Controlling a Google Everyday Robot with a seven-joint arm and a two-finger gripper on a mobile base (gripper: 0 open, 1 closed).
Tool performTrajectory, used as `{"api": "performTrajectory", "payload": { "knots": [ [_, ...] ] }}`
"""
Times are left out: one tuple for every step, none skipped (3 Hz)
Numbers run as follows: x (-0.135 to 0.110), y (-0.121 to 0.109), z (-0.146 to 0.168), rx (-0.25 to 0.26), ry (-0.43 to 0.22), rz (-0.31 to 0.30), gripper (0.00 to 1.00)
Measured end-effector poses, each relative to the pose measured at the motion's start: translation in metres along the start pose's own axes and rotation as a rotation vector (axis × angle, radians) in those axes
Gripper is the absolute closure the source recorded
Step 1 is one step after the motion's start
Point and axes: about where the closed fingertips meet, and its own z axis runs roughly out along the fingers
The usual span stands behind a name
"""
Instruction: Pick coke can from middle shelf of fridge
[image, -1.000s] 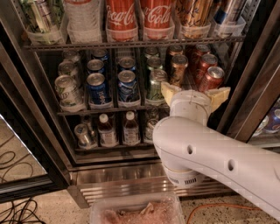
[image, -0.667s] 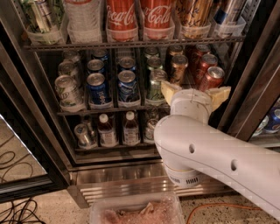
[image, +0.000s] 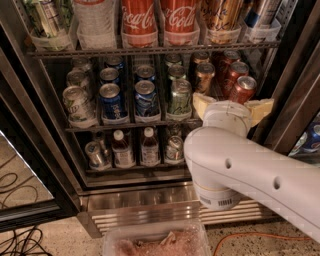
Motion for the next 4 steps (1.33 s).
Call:
{"api": "performTrajectory", "payload": {
  "knots": [
    [0.001,0.012,0.0,-0.057,0.009,-0.002,0.0],
    [-0.005,0.006,0.009,-0.06,0.004,0.002,0.0],
    [0.003,-0.034,0.053,-0.001,0.04,-0.039,0.0],
    [0.003,-0.034,0.053,-0.001,0.04,-0.039,0.0]
  ]
}}
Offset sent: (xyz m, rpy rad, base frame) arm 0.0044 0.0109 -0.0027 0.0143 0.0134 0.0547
